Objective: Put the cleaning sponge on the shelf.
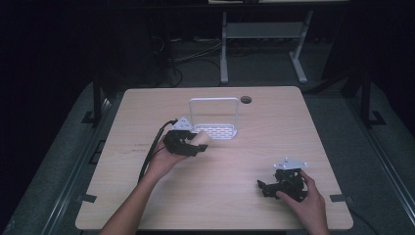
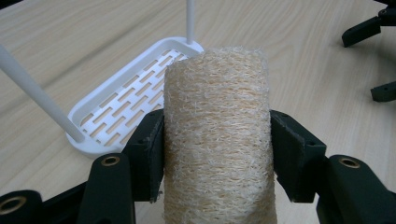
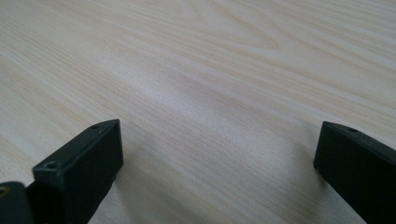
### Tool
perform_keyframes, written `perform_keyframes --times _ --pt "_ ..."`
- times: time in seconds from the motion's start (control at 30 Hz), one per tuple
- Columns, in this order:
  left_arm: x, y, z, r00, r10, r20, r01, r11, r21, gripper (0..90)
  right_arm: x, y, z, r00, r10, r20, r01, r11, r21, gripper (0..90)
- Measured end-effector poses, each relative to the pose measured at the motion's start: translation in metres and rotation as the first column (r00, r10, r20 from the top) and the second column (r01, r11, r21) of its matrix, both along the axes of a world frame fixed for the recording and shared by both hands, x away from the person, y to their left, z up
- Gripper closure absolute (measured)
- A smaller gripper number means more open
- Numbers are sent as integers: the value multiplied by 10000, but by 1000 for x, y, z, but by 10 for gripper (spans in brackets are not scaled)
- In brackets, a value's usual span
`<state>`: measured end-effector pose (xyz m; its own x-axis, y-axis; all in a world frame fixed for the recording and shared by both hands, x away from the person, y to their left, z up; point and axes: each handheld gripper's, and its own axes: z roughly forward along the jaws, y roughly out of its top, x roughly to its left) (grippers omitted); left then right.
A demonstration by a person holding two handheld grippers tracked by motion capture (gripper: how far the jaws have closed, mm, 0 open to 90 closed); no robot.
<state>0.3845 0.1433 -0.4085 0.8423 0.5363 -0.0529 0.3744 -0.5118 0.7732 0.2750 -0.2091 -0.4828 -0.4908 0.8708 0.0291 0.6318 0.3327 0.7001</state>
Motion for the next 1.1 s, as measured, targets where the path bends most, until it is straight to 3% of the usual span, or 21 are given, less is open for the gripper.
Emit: perform_keyframes --times 0.63,1.1 --pt "22 -23 -3 9999 99 65 -100 9999 69 416 0 0 0 10000 -3 17 3 10000 2 9" --pt "38 -45 -7 9999 35 164 -44 9985 551 417 0 0 0 10000 20 17 -20 10000 -10 9"
